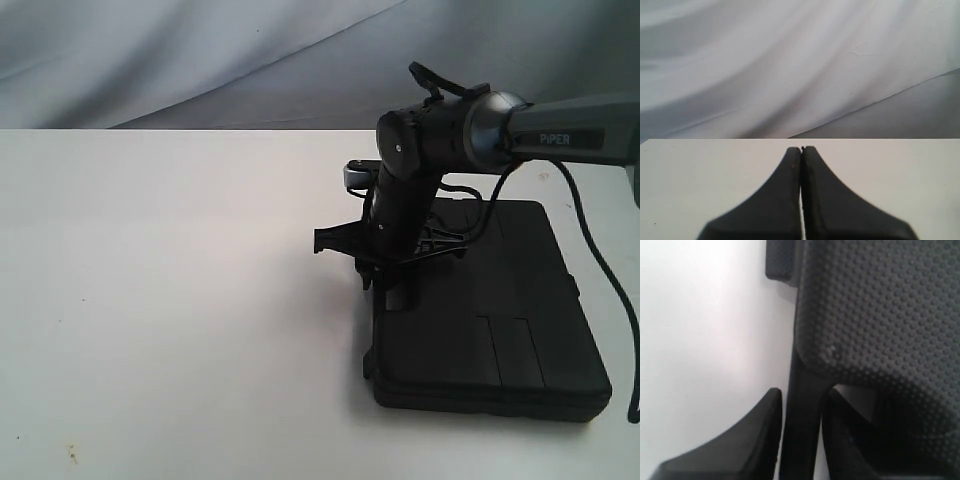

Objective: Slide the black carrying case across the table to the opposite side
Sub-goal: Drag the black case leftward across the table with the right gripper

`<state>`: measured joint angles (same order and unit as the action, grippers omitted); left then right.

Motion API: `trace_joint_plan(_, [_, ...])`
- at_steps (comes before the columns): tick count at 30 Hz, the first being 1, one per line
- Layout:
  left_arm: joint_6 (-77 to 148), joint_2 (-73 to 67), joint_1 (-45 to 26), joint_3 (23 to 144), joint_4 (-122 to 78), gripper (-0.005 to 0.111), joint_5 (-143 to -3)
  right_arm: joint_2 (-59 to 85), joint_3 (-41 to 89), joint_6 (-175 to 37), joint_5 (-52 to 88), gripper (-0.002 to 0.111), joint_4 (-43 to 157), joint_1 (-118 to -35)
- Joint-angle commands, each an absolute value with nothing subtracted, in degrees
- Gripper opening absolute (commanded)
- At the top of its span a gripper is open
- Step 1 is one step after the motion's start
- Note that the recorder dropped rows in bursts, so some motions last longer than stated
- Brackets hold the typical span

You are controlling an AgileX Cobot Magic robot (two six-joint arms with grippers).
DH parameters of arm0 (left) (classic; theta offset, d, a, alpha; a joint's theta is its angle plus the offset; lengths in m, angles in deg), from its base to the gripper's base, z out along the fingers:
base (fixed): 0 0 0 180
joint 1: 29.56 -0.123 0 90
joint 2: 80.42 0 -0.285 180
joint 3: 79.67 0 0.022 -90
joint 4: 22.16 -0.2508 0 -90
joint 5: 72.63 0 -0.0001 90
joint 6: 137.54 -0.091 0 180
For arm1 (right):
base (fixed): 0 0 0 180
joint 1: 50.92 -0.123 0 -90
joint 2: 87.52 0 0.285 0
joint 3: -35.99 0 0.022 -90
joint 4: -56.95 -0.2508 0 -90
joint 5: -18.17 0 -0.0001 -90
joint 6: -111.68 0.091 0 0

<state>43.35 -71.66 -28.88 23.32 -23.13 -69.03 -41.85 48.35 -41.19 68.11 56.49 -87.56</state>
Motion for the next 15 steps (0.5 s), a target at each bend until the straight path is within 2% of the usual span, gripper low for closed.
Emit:
trace_joint_plan(1, [43.9, -71.9, -28.8, 23.1, -23.1, 0.0, -69.5, -42.2, 48.2, -41.1, 68.5, 0.025, 57.3, -87.6])
trace_joint_plan(5, [43.9, -71.9, -28.8, 23.1, -23.1, 0.0, -69.5, -42.2, 48.2, -40.8, 68.7, 0.019, 57.3, -87.6])
trace_joint_plan(9, [43.9, -71.9, -28.8, 23.1, -23.1, 0.0, -69.5, -42.2, 48.2, -40.6, 68.8, 0.0, 56.9, -87.6])
trace_joint_plan(15, [43.9, -71.9, -28.8, 23.1, -23.1, 0.0, -69.5, -42.2, 48.2, -39.8, 68.3, 0.0, 56.5, -88.2])
